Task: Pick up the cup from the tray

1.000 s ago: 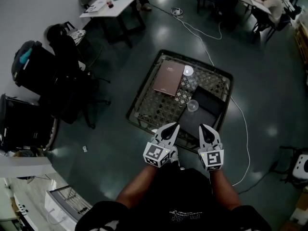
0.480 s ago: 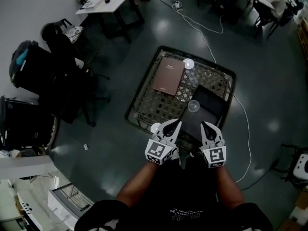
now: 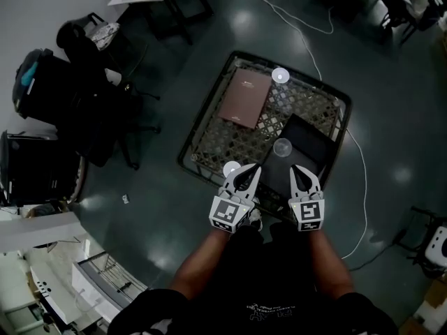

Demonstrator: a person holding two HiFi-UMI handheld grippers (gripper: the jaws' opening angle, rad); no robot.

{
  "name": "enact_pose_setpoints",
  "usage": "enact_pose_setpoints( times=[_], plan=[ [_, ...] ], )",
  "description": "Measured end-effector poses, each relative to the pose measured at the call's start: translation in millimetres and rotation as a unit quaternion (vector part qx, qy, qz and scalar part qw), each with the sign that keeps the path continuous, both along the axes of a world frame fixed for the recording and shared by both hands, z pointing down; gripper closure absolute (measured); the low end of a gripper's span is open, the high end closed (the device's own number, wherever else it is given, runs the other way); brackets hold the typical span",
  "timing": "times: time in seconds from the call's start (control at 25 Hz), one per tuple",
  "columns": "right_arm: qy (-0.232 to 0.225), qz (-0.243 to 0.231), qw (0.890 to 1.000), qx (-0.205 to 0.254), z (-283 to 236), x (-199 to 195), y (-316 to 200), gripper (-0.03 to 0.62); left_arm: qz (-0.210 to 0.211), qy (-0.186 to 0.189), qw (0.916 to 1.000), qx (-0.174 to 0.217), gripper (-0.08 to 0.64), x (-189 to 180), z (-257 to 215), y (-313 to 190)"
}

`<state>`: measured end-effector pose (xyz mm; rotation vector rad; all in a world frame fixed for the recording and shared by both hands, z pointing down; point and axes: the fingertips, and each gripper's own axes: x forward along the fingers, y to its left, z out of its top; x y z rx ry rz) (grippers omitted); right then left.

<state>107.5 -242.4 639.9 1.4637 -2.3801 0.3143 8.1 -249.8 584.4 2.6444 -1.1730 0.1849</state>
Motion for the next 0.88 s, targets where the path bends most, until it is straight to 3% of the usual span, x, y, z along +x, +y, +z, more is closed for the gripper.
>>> enact_pose_setpoints(
  times=[0.32, 0.44, 0.6, 0.76, 0.88],
  plan=[
    [0.005, -0.026, 0.998, -0.052, 42.6, -1.5, -9.9, 0.581, -0.006, -0.008, 0.9997, -0.023, 0.551, 5.1, 22.5, 1.0],
    [0.012, -0.033, 0.997, -0.061, 54.5, -3.9, -17.1, 0.508, -0.015, -0.007, 0.9994, -0.03, 0.551, 0.3, 29.0, -0.2],
    [0.019, -0.031, 0.997, -0.07, 65.0, -6.5, -30.8, 0.463, -0.03, -0.008, 0.9987, -0.04, 0.551, -8.9, 39.0, -1.4],
    [0.022, -0.028, 0.995, -0.09, 81.9, -11.4, -41.1, 0.346, -0.038, -0.009, 0.9982, -0.046, 0.551, -15.1, 44.6, -1.5],
    [0.022, -0.025, 0.995, -0.099, 94.3, -12.7, -48.8, 0.327, -0.043, -0.01, 0.9979, -0.048, 0.551, -16.7, 48.6, -2.2]
  ],
)
